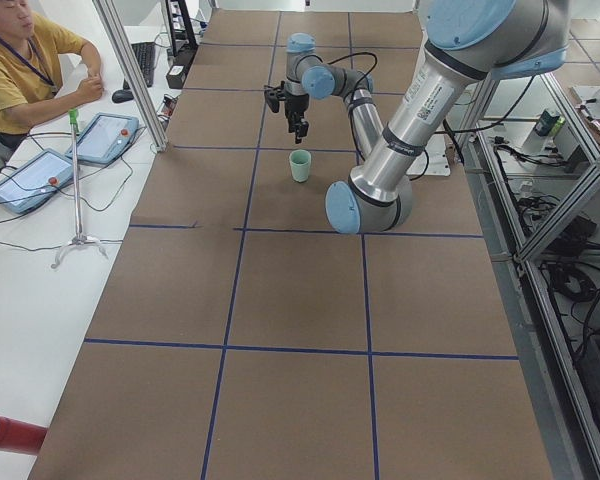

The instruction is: Stack cups

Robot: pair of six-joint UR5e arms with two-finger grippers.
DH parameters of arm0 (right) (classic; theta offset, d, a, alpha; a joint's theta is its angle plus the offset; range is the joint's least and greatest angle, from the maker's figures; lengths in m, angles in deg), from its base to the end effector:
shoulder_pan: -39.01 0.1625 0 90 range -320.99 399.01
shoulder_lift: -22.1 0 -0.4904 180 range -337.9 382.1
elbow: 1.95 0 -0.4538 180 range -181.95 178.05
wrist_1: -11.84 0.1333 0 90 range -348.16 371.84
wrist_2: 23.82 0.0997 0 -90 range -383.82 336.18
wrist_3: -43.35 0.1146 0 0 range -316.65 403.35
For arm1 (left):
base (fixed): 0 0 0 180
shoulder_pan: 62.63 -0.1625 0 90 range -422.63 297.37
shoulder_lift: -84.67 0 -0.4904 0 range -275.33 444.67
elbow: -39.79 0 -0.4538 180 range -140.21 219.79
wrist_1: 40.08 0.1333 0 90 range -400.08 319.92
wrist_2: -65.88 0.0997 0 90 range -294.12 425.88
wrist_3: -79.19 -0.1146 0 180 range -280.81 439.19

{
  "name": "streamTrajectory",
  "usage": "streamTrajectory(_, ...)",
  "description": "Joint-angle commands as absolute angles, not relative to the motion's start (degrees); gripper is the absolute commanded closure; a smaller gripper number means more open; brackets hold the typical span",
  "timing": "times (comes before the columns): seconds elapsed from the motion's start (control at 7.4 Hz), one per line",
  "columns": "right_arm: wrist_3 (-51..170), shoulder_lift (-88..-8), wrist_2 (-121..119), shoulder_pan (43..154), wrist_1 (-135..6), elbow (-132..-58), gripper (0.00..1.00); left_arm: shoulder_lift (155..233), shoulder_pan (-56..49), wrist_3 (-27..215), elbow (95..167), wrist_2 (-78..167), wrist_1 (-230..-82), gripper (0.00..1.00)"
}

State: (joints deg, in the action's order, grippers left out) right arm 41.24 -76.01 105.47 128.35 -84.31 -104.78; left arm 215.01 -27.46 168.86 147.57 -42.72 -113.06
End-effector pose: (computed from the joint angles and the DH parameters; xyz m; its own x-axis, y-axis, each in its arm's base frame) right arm 0.0552 -0.4812 0.7018 0.7731 -0.0299 0.6335 0.0400 0.9992 -0.0016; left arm 0.5195 -0.4844 0.1673 0.6181 -0.4289 -0.6587 0.3710 0.8980 -0.2366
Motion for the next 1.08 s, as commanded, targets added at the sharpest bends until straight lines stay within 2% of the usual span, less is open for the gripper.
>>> streamTrajectory(0.0, 41.24, -75.99, 105.46, 128.31, -84.31, -104.78, 0.0, 211.26, -26.95, 167.88, 150.25, -42.41, -113.11, 0.01)
streamTrajectory(0.27, 41.24, -75.99, 105.46, 128.4, -84.31, -104.78, 0.0, 204.51, -24.85, 152.75, 156.22, -43.02, -113.11, 0.01)
streamTrajectory(0.95, 41.24, -76.07, 105.46, 128.31, -84.31, -104.78, 0.0, 182.73, 3.48, 90.77, 156.69, -56.45, -114.96, 0.0)
